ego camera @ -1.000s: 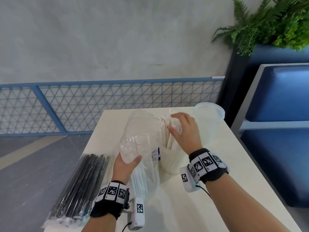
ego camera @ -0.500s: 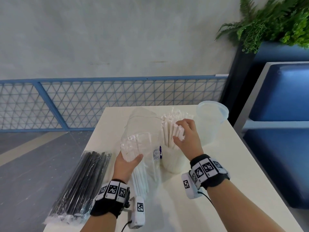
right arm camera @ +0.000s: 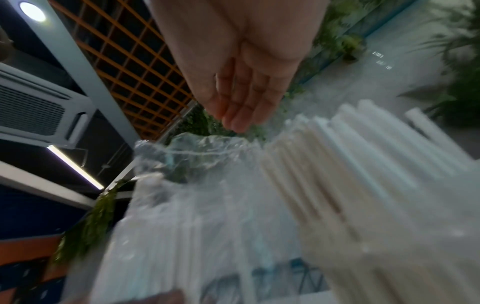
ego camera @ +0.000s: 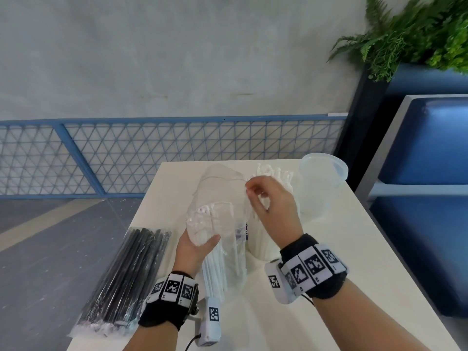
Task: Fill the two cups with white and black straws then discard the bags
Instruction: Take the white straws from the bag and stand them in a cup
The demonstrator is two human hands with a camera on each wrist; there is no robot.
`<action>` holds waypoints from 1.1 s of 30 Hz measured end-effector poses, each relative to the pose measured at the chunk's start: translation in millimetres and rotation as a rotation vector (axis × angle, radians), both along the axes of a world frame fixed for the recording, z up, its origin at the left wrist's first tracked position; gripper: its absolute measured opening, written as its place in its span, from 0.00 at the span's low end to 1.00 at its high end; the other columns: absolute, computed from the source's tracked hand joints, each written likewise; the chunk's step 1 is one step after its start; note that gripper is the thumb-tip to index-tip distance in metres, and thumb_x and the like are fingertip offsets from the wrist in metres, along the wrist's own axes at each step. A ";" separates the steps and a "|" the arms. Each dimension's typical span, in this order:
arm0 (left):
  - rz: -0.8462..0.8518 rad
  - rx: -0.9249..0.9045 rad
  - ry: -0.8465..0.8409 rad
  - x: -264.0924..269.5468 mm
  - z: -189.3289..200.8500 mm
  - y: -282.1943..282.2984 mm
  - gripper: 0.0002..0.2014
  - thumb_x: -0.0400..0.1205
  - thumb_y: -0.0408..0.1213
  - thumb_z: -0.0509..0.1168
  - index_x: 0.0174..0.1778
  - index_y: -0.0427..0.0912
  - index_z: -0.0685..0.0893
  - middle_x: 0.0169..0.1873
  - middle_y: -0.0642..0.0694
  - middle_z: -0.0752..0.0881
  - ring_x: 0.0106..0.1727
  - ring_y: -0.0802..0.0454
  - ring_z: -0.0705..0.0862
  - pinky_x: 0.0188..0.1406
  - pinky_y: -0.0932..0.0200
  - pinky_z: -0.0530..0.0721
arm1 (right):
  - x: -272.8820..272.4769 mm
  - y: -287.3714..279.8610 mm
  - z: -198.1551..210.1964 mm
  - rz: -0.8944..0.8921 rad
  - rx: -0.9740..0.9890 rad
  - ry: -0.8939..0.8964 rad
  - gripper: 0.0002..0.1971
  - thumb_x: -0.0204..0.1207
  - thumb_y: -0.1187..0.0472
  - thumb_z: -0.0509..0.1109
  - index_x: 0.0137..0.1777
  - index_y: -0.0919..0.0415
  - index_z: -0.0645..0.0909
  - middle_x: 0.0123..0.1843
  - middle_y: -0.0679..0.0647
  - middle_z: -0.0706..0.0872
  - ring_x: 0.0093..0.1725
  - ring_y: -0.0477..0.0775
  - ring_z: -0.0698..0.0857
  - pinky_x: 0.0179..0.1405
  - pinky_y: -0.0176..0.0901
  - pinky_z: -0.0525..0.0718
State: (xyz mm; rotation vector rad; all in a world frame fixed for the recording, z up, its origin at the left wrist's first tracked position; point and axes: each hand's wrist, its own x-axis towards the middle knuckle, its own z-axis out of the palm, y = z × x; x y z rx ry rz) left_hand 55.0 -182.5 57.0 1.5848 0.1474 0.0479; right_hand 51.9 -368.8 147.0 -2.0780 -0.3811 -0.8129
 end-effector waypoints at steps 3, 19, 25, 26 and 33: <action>-0.024 -0.006 -0.020 -2.8 1.0 0.3 0.17 0.68 0.29 0.77 0.51 0.42 0.84 0.45 0.46 0.89 0.51 0.49 0.87 0.55 0.52 0.82 | -1.8 16.6 -15.1 0.055 -0.123 0.167 0.10 0.79 0.64 0.65 0.58 0.60 0.81 0.52 0.52 0.86 0.49 0.45 0.83 0.52 0.38 0.82; -0.314 -0.052 -0.037 -13.4 1.6 10.2 0.19 0.66 0.27 0.76 0.51 0.47 0.84 0.42 0.52 0.92 0.49 0.58 0.89 0.44 0.68 0.85 | -2.1 42.9 -50.2 0.330 0.028 0.717 0.20 0.67 0.57 0.77 0.57 0.57 0.77 0.55 0.51 0.87 0.60 0.48 0.84 0.63 0.47 0.81; -0.373 -0.066 -0.023 -15.1 1.8 10.7 0.31 0.56 0.44 0.78 0.56 0.44 0.82 0.45 0.50 0.91 0.52 0.56 0.88 0.46 0.65 0.84 | -7.0 49.5 -63.4 0.367 0.291 0.834 0.17 0.68 0.62 0.77 0.56 0.64 0.81 0.55 0.62 0.88 0.57 0.57 0.85 0.65 0.55 0.81; -0.383 -0.067 -0.026 -15.8 2.6 10.6 0.31 0.56 0.45 0.77 0.56 0.44 0.82 0.46 0.50 0.91 0.52 0.57 0.88 0.46 0.65 0.84 | -7.2 49.5 -63.6 0.378 0.314 0.847 0.16 0.68 0.63 0.77 0.56 0.64 0.82 0.54 0.61 0.89 0.57 0.56 0.86 0.64 0.53 0.82; -0.352 -0.058 -0.017 -16.5 3.2 8.0 0.25 0.58 0.46 0.78 0.52 0.47 0.84 0.45 0.50 0.91 0.50 0.58 0.89 0.44 0.69 0.83 | -13.8 54.7 -65.9 0.298 0.441 0.777 0.14 0.73 0.58 0.73 0.58 0.62 0.82 0.54 0.58 0.89 0.56 0.53 0.87 0.61 0.53 0.84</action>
